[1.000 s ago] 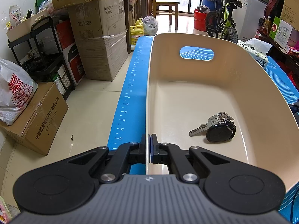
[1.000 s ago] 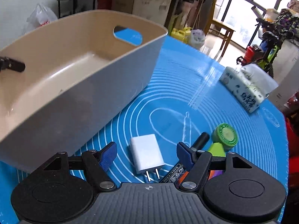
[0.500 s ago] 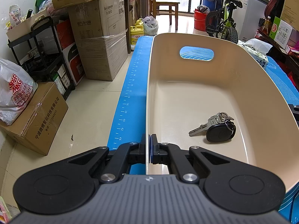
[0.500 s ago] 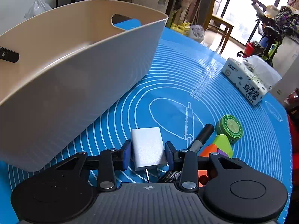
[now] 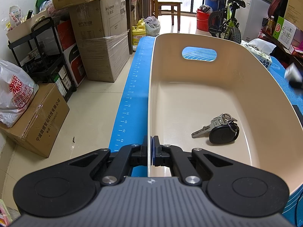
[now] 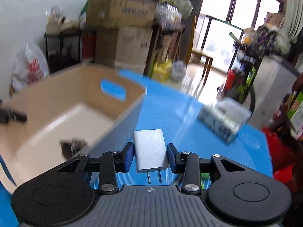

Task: Organize rigid objects
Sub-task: 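Carry the white charger into the basket and release it beside the keys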

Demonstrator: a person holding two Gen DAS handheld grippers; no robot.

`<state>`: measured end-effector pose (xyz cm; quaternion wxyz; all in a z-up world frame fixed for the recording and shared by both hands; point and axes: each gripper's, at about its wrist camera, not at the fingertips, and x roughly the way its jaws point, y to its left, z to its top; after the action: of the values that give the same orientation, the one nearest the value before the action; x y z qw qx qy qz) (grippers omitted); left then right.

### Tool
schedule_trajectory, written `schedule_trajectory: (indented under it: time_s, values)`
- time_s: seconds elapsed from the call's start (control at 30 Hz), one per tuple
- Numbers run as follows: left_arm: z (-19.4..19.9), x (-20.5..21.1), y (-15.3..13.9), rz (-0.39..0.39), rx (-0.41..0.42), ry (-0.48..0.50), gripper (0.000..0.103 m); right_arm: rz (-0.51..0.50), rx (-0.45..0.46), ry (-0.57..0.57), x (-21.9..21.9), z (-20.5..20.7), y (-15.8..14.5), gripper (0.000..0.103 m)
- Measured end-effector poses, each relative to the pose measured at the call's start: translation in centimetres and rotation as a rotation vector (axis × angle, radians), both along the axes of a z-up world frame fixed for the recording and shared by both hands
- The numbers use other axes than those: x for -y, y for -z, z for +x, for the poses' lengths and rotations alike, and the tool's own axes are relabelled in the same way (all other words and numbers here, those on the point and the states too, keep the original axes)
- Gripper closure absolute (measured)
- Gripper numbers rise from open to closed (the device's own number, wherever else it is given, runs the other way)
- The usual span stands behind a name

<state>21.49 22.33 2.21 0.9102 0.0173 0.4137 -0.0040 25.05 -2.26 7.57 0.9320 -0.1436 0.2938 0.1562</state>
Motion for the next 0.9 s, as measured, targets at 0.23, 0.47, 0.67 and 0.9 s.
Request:
schedule_trajectory:
  time_s: [0.23, 0.47, 0.67, 0.9]
  values:
    - [0.0, 0.0, 0.0, 0.000, 0.000, 0.000, 0.099, 0.025, 0.100, -0.096, -4.1, 0.4, -4.1, 0.059]
    - [0.0, 0.0, -0.1, 0.000, 0.000, 0.000, 0.099, -0.015, 0.069, -0.171, -8.8, 2.1, -3.3, 0.059]
    - [0.0, 0.0, -0.1, 0.000, 0.000, 0.000, 0.099, -0.098, -0.034, -0.210, -12.0, 4.5, -0.6, 0.059]
    - [0.0, 0.1, 0.0, 0.000, 0.000, 0.000, 0.099, -0.197, -0.169, -0.242, -13.9, 5.9, 2.2, 0.059]
